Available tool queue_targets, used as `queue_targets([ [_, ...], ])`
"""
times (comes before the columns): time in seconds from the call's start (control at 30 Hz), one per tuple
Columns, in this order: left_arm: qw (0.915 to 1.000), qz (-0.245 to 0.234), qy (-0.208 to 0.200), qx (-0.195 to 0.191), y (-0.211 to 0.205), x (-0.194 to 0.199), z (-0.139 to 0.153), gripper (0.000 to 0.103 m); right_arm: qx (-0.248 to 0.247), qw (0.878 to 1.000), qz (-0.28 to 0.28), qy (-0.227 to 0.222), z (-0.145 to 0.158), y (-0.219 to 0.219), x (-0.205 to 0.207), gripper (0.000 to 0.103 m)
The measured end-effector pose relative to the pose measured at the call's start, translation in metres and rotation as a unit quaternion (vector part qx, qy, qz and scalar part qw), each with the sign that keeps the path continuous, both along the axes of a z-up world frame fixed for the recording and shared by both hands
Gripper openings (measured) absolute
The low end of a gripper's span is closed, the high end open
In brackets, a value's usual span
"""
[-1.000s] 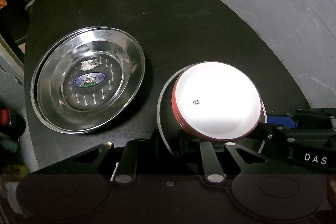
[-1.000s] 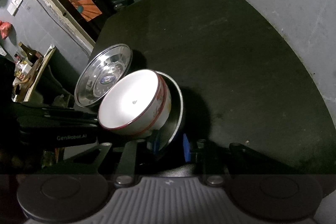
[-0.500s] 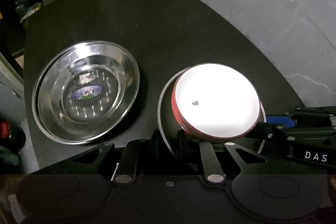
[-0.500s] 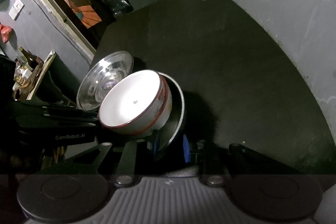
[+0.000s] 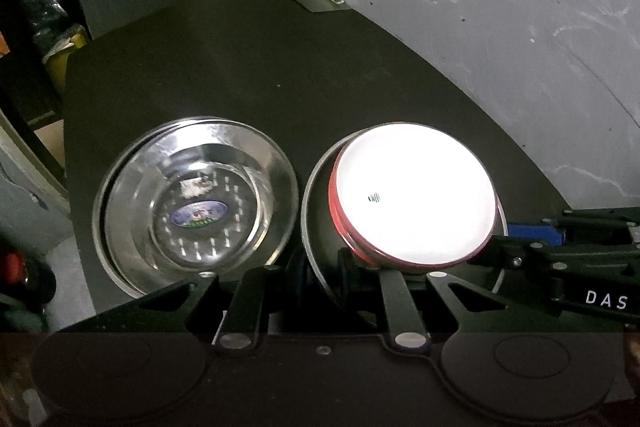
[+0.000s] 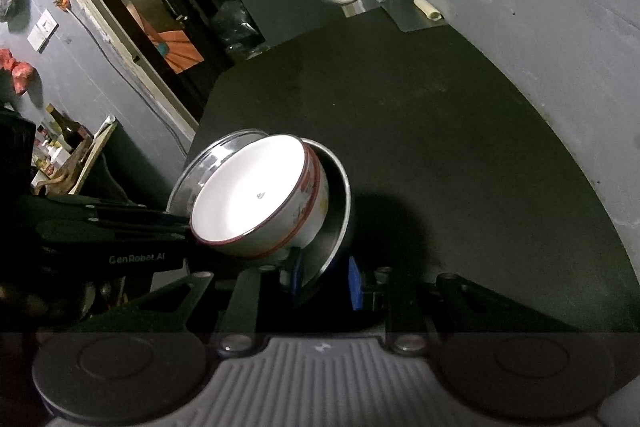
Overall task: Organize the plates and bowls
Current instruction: 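Carry the steel pot with both grippers over the steel plate stack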
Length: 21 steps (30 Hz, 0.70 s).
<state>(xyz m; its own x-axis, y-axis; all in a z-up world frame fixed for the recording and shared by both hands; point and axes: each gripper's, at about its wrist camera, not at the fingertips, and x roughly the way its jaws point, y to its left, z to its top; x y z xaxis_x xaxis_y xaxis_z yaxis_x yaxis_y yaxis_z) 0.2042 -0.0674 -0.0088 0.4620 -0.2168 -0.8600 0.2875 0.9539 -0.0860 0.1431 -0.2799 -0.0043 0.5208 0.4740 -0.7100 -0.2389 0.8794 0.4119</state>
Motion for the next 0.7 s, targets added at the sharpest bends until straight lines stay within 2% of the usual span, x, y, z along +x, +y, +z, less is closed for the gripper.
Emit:
queue_targets([
  [0.7, 0.9997, -0.001, -0.026, -0.001, 0.034, 0.014, 0.015, 0.014, 0.002, 1.0, -0.003, -0.016, 0.01, 0.032, 0.015, 0.027],
])
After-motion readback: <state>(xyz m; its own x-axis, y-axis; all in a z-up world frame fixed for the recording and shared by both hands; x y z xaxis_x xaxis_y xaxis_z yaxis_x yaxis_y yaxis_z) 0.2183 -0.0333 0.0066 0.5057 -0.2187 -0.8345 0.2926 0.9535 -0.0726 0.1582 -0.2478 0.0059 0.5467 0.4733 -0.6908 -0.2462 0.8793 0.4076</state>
